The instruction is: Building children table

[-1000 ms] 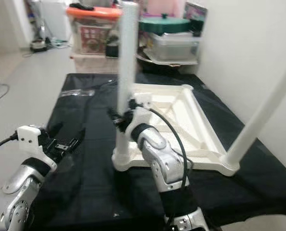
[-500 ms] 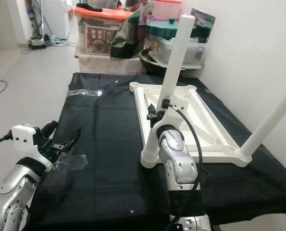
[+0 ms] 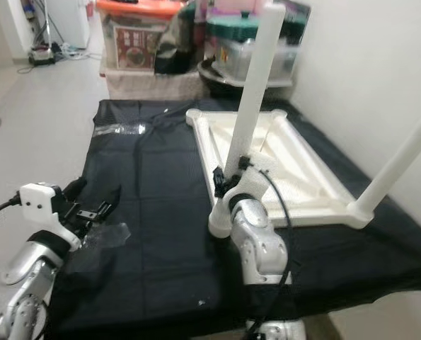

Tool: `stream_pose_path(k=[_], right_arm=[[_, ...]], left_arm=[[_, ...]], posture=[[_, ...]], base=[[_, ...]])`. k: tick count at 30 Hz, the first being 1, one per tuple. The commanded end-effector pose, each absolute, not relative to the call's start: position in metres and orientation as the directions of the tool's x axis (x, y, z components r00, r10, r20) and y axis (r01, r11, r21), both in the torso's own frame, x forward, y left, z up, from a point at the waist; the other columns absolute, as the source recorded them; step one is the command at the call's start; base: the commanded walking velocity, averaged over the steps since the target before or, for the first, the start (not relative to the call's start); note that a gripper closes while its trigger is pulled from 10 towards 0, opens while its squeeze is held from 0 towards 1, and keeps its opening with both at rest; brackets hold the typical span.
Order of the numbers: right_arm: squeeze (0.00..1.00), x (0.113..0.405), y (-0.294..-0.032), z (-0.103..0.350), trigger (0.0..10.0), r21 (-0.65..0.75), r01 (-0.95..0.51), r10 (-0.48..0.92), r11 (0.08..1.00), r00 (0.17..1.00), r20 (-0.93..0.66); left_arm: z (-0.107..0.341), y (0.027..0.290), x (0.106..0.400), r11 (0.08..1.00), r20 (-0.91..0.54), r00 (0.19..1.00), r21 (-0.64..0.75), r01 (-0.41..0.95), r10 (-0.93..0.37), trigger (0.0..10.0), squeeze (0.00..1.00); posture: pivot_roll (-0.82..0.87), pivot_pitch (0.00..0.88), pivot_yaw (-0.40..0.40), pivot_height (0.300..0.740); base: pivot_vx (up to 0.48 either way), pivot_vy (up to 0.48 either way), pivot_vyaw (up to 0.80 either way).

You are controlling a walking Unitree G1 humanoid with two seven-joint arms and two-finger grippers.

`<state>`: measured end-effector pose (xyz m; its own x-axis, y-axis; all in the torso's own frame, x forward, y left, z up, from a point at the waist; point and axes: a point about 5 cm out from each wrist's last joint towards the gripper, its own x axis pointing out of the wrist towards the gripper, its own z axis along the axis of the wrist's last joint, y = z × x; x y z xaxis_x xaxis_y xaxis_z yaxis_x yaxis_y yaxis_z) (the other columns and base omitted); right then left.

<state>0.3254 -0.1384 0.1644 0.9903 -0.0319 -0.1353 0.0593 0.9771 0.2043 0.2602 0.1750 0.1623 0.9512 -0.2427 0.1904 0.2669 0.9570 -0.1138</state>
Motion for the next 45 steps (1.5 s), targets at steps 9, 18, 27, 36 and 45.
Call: stream_pose_path(k=[9,18,27,36,45], right_arm=[[1.00,0.326,-0.134,0.202,10.0,0.269,-0.114,0.101,0.956,0.993,0.059],[0.00,0.348,-0.157,0.206,10.0,0.163,-0.206,0.204,0.965,0.978,0.033],[0.00,0.370,-0.192,0.219,10.0,0.092,-0.213,0.214,0.973,0.977,0.006],[0.00,0.375,-0.195,0.226,10.0,0.079,-0.356,0.354,0.931,0.935,0.036],[0.00,0.375,-0.191,0.233,10.0,0.055,-0.510,0.503,0.859,0.858,0.101]], left_arm=[[0.160,0.173,0.259,0.952,0.179,0.949,-0.118,0.281,-0.258,10.0,0.00],[0.161,0.170,0.260,0.949,0.181,0.946,-0.122,0.292,-0.268,10.0,0.00],[0.161,0.170,0.260,0.948,0.184,0.946,-0.125,0.293,-0.268,10.0,0.00],[0.160,0.169,0.259,0.947,0.182,0.945,-0.122,0.297,-0.273,10.0,0.00],[0.159,0.169,0.259,0.946,0.179,0.944,-0.119,0.300,-0.277,10.0,0.00]], posture=[[0.02,0.000,-0.061,0.740],[0.02,0.000,-0.061,0.740],[0.02,0.000,-0.074,0.740],[0.02,0.000,-0.075,0.740],[0.03,0.000,-0.074,0.740]], base=[[0.000,0.000,0.00],[0.000,0.000,0.00],[0.000,0.000,0.00],[0.000,0.000,0.00],[0.000,0.000,0.00]])
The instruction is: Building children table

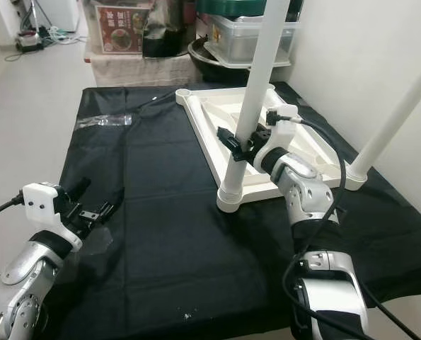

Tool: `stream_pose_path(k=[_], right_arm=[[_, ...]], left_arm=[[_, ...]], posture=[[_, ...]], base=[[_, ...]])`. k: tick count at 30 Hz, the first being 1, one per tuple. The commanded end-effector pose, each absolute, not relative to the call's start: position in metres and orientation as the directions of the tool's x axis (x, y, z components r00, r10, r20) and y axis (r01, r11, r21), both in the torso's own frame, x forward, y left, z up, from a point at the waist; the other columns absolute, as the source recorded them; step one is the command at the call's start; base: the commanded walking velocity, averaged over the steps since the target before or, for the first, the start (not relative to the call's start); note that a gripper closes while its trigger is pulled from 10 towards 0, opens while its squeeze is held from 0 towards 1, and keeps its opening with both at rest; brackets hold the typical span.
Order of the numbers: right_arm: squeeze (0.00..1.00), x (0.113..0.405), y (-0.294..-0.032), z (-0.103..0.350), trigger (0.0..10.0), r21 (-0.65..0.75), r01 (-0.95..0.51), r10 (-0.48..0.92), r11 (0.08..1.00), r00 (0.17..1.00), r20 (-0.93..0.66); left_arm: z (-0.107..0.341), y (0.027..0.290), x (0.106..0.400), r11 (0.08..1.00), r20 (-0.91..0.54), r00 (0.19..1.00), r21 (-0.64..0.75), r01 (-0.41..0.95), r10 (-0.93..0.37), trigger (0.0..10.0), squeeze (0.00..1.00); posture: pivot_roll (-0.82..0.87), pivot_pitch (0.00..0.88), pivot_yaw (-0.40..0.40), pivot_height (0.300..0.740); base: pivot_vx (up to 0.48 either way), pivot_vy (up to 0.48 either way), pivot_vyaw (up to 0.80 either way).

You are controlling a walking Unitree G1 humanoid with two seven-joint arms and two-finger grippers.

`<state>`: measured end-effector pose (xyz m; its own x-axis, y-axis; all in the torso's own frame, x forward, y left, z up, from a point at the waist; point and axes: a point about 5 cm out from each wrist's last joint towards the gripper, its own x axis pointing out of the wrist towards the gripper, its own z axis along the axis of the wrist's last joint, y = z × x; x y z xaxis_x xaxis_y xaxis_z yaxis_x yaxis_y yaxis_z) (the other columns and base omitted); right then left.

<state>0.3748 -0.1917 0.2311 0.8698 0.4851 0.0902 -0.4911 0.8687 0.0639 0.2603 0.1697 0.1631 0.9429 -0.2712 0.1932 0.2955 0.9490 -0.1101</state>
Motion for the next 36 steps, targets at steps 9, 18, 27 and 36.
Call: stream_pose_path(k=[9,18,27,36], right_arm=[[0.00,0.376,-0.202,0.229,10.0,-0.040,-0.649,0.649,0.760,0.755,0.087],[0.00,0.385,-0.219,0.235,10.0,-0.093,-0.669,0.673,0.737,0.739,0.015],[0.00,0.390,-0.225,0.246,0.0,-0.080,-0.664,0.667,0.744,0.744,0.034],[0.00,0.387,-0.217,0.228,0.0,-0.026,-0.717,0.717,0.696,0.695,0.045]], left_arm=[[0.158,0.169,0.260,0.945,0.174,0.943,-0.115,0.306,-0.285,10.0,0.00],[0.158,0.167,0.260,0.941,0.172,0.940,-0.116,0.317,-0.295,10.0,0.00],[0.159,0.165,0.259,0.940,0.176,0.938,-0.118,0.321,-0.298,10.0,0.00],[0.160,0.166,0.257,0.939,0.179,0.937,-0.122,0.322,-0.298,10.0,0.00]], posture=[[0.04,0.000,-0.072,0.740],[0.03,0.000,-0.066,0.740],[0.05,0.000,-0.089,0.740],[0.05,0.000,-0.088,0.740]], base=[[0.000,0.000,0.00],[0.000,0.000,0.00],[0.000,0.000,0.00],[0.000,0.000,0.00]])
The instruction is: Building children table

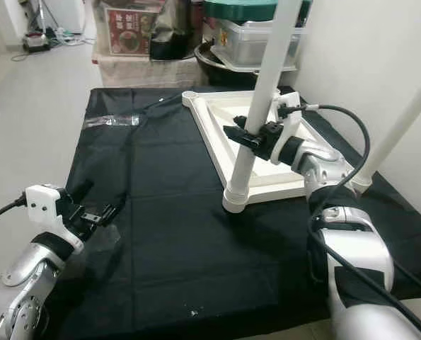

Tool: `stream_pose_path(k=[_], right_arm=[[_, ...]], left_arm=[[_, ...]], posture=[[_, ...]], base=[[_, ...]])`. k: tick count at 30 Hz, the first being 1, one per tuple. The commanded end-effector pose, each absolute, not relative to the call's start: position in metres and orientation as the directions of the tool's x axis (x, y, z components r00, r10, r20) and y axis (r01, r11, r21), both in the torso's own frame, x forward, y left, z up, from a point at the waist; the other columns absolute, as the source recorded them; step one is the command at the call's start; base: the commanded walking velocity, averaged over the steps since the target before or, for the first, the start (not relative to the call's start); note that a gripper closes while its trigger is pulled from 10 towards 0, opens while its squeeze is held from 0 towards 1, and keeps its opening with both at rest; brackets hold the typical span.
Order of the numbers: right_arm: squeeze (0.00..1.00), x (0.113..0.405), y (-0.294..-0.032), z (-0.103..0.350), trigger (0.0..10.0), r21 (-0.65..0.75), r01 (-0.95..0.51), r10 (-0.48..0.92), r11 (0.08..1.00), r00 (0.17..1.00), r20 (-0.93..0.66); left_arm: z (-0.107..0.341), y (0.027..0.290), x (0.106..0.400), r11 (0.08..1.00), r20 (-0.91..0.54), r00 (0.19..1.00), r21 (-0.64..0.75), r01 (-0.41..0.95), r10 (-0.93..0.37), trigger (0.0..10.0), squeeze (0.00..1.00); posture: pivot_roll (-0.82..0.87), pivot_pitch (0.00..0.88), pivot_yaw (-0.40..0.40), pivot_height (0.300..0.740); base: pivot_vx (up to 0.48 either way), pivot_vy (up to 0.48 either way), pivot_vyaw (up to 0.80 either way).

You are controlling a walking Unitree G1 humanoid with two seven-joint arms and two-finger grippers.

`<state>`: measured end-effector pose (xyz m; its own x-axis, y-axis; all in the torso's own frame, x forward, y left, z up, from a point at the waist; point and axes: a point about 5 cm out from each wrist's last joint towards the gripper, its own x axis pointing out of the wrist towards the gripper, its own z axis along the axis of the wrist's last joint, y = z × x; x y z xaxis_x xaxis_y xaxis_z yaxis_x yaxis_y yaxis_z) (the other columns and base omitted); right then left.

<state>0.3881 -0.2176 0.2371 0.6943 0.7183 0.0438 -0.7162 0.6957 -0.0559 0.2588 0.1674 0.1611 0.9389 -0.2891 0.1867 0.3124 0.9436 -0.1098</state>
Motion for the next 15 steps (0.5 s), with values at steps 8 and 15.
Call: stream_pose_path(k=[8,15], right_arm=[[0.00,0.403,-0.224,0.197,0.0,0.060,-0.073,0.075,0.996,0.996,-0.046],[0.00,0.382,-0.179,0.159,0.0,0.194,0.144,-0.120,0.970,0.984,-0.128]], left_arm=[[0.161,0.166,0.257,0.940,0.179,0.939,-0.122,0.318,-0.294,10.0,0.00],[0.160,0.169,0.259,0.944,0.174,0.942,-0.120,0.309,-0.286,10.0,0.00]], posture=[[0.06,0.000,-0.099,0.740],[0.06,0.000,-0.091,0.740]], base=[[0.000,0.000,0.00],[0.000,0.000,0.00]])
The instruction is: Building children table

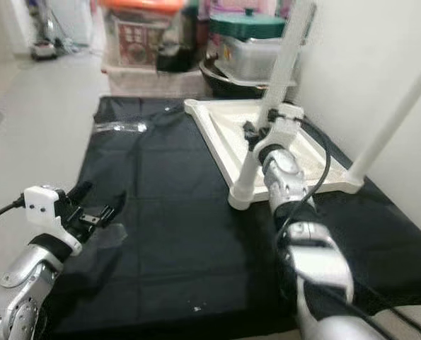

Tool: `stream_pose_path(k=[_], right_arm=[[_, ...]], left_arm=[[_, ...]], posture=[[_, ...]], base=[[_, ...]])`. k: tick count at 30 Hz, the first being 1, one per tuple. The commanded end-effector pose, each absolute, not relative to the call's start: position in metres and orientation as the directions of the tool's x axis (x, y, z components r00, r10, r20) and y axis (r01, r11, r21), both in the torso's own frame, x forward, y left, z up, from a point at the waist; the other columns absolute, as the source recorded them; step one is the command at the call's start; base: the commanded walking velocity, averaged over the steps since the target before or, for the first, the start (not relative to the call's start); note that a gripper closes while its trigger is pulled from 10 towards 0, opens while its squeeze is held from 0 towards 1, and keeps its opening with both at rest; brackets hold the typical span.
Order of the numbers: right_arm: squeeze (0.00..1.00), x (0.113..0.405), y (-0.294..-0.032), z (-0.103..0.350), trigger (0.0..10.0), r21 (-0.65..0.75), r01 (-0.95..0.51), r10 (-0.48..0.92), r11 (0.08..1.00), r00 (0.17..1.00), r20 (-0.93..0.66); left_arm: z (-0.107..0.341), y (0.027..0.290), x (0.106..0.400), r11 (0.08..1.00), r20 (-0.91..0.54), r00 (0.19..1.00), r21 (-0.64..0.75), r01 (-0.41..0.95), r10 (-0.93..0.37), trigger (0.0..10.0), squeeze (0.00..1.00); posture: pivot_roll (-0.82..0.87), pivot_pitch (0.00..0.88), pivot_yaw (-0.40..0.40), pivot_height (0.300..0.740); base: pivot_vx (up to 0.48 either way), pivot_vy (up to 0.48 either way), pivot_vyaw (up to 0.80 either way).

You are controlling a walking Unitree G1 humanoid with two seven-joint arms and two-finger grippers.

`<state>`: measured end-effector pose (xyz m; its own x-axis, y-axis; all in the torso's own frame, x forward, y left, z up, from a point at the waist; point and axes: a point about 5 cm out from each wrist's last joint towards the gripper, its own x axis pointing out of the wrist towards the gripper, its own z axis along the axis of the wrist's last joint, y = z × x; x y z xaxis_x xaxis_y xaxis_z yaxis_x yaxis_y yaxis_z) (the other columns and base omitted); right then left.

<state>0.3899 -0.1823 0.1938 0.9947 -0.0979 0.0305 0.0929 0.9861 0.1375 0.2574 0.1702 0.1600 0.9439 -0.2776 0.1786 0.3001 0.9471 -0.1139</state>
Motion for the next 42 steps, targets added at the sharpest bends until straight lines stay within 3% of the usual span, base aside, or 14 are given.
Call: stream_pose_path(k=[1,7,8,10,11,12,13,16,17,26,35,36,37,42], right_arm=[[0.00,0.370,-0.151,0.154,0.0,0.216,0.104,-0.075,0.971,0.988,-0.138],[0.00,0.357,-0.118,0.158,0.0,0.240,0.094,-0.057,0.966,0.986,-0.159],[0.00,0.362,-0.117,0.164,10.0,0.234,0.094,-0.053,0.968,0.983,-0.173],[0.00,0.362,-0.117,0.164,10.0,0.234,0.094,-0.053,0.968,0.983,-0.173],[0.53,0.369,-0.118,0.173,10.0,0.238,0.071,-0.030,0.969,0.985,-0.171],[0.53,0.369,-0.118,0.173,10.0,0.238,0.071,-0.030,0.969,0.985,-0.171],[1.00,0.376,-0.123,0.194,10.0,0.282,0.033,-0.001,0.959,0.994,-0.112],[1.00,0.380,-0.130,0.230,10.0,0.323,-0.058,0.056,0.945,0.998,0.015],[0.00,0.377,-0.129,0.246,10.0,0.324,-0.151,0.131,0.934,0.988,0.081],[0.00,0.362,-0.128,0.259,10.0,0.083,-0.697,0.661,0.712,0.706,0.253],[0.00,0.365,-0.137,0.231,10.0,0.032,-0.820,0.814,0.572,0.572,0.098],[0.00,0.367,-0.139,0.225,9.1,0.018,-0.821,0.818,0.570,0.570,0.077],[0.00,0.369,-0.141,0.220,0.0,0.011,-0.826,0.824,0.563,0.562,0.063],[0.00,0.376,-0.146,0.216,0.0,0.032,-0.811,0.808,0.584,0.585,0.074]], left_arm=[[0.160,0.169,0.259,0.944,0.170,0.942,-0.117,0.310,-0.288,10.0,0.00],[0.159,0.169,0.260,0.942,0.163,0.942,-0.113,0.315,-0.295,10.0,0.00],[0.159,0.168,0.260,0.942,0.162,0.941,-0.114,0.316,-0.297,10.0,0.00],[0.159,0.168,0.260,0.942,0.162,0.941,-0.114,0.316,-0.297,10.0,0.00],[0.159,0.168,0.260,0.942,0.162,0.941,-0.115,0.316,-0.296,10.0,0.00],[0.159,0.168,0.260,0.942,0.162,0.941,-0.115,0.316,-0.296,10.0,0.00],[0.159,0.168,0.259,0.942,0.164,0.942,-0.117,0.315,-0.294,10.0,0.00],[0.161,0.168,0.256,0.942,0.169,0.942,-0.117,0.313,-0.292,10.0,0.00],[0.161,0.168,0.256,0.942,0.169,0.941,-0.118,0.315,-0.294,10.0,0.00],[0.161,0.166,0.261,0.938,0.164,0.938,-0.119,0.326,-0.305,10.0,0.00],[0.160,0.165,0.262,0.937,0.159,0.938,-0.120,0.329,-0.309,10.0,0.00],[0.160,0.166,0.262,0.937,0.158,0.938,-0.120,0.329,-0.309,10.0,0.00],[0.159,0.165,0.261,0.937,0.156,0.938,-0.121,0.329,-0.309,10.0,0.00],[0.158,0.166,0.259,0.937,0.154,0.938,-0.121,0.329,-0.309,10.0,0.00]], posture=[[0.06,0.000,-0.083,0.740],[0.05,0.000,-0.086,0.740],[0.05,0.000,-0.087,0.740],[0.05,0.000,-0.087,0.740],[0.05,0.000,-0.089,0.740],[0.05,0.000,-0.089,0.740],[0.05,0.000,-0.090,0.740],[0.05,0.000,-0.088,0.740],[0.04,0.000,-0.087,0.740],[0.05,0.000,-0.082,0.740],[0.06,0.000,-0.089,0.740],[0.07,0.000,-0.092,0.740],[0.08,0.000,-0.098,0.740],[0.08,0.000,-0.099,0.740]], base=[[0.000,0.000,0.00],[0.000,0.000,0.00],[0.000,0.000,0.00],[0.000,0.000,0.00],[0.000,0.000,0.00],[0.000,0.000,0.00],[0.000,0.000,0.00],[0.000,0.000,0.00],[0.000,0.000,0.00],[0.000,0.000,0.00],[0.000,0.000,0.00],[0.000,0.000,0.00],[0.000,0.000,0.00],[0.000,0.000,0.00]])
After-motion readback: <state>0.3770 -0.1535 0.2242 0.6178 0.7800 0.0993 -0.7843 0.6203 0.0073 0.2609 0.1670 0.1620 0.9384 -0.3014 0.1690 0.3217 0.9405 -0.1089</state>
